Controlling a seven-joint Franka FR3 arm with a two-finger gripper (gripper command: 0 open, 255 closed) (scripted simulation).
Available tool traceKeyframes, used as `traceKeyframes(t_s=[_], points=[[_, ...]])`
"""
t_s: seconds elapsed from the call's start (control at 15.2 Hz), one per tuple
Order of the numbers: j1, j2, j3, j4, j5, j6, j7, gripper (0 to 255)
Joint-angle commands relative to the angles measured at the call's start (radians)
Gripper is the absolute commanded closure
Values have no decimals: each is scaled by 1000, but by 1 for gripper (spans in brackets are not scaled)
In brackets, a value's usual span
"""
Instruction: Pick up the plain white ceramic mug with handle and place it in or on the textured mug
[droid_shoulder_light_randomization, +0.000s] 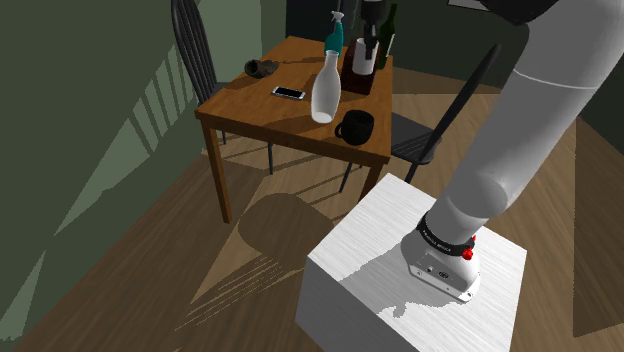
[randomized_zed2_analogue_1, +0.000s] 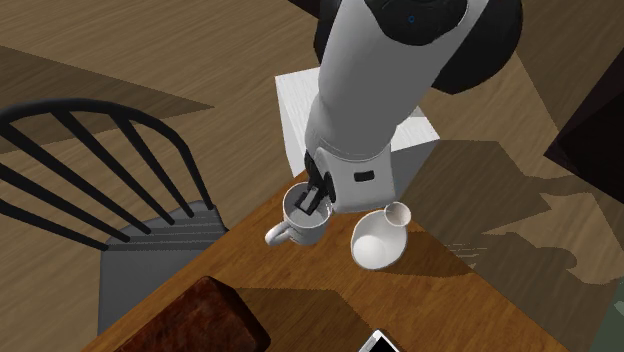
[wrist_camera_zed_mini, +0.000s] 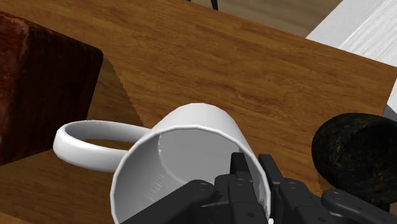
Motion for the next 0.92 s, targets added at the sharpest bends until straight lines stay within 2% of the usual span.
traceKeyframes(t_s=[0.0,0.4,0.86], points=[[26,-81,14,-83,-34,2,46,255],[73,-302,83,-295,-104,-17,185,255],[105,-521,188,-479,-121,-75,330,255]])
